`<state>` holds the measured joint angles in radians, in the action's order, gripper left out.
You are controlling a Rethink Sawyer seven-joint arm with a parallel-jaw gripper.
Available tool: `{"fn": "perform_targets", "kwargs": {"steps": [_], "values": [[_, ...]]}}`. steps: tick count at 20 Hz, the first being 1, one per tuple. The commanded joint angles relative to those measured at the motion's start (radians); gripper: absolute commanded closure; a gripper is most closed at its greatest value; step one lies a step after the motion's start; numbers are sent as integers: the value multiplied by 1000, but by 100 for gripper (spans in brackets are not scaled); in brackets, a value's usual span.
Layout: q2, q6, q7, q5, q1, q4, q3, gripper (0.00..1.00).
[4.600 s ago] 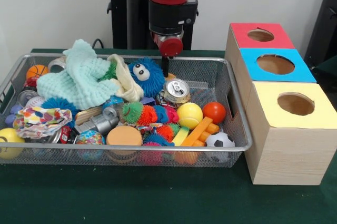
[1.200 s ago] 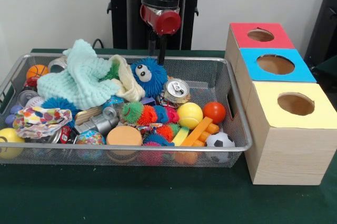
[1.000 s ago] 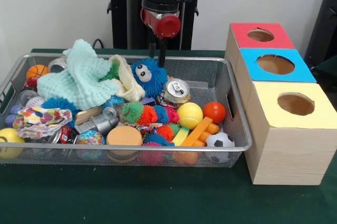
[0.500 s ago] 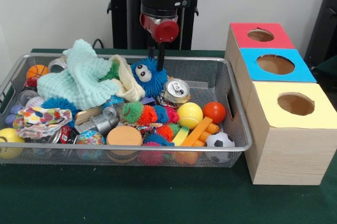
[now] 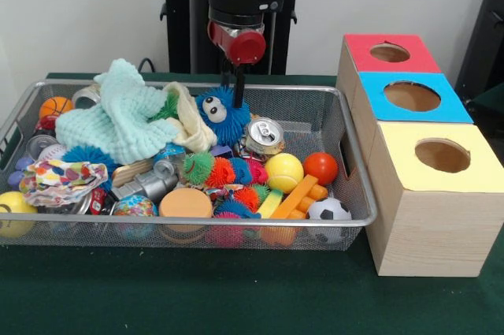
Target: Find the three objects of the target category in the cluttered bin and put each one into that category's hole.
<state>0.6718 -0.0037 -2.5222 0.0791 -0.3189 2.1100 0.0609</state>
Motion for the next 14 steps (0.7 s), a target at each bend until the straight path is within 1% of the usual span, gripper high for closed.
{"fn": "perform_targets", "kwargs": {"steps": [1,7,10,14], "values": [[-85,-82,-132,10,-59,-54,-150,0],[-83,-75,-139,12,-67,-28,-171,0],[-98,-81,-134,2,-81,-24,-182,0],[-113,-81,-137,4,-80,-14,-182,0]]}}
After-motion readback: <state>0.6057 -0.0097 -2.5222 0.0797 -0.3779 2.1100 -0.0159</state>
